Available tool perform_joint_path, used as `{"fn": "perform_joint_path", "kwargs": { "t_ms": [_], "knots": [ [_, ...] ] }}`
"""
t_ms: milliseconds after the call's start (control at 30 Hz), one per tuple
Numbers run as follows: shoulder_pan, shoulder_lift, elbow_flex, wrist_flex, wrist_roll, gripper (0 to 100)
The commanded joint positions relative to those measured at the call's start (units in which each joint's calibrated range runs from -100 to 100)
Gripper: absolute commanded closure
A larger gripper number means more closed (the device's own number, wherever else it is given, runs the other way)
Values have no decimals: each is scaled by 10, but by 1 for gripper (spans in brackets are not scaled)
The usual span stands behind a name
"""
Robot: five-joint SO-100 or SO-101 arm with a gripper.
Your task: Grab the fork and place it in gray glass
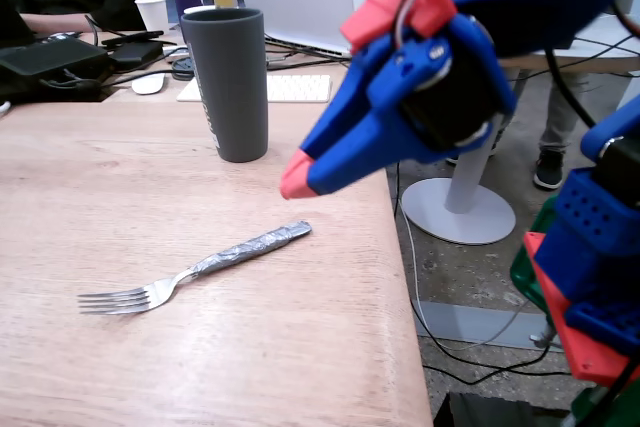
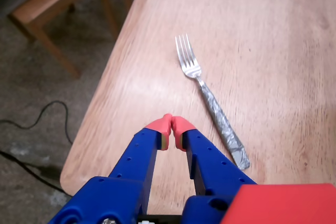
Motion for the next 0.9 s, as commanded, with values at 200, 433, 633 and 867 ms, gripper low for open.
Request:
{"fn": "perform_joint_path", "kwargs": {
  "t_ms": [200, 433, 633, 867],
  "knots": [
    [37, 143, -291, 291, 2, 100],
    [108, 152, -294, 279, 1, 100],
    [110, 153, -294, 278, 53, 100],
    [110, 154, -295, 277, 196, 100]
  ]
}}
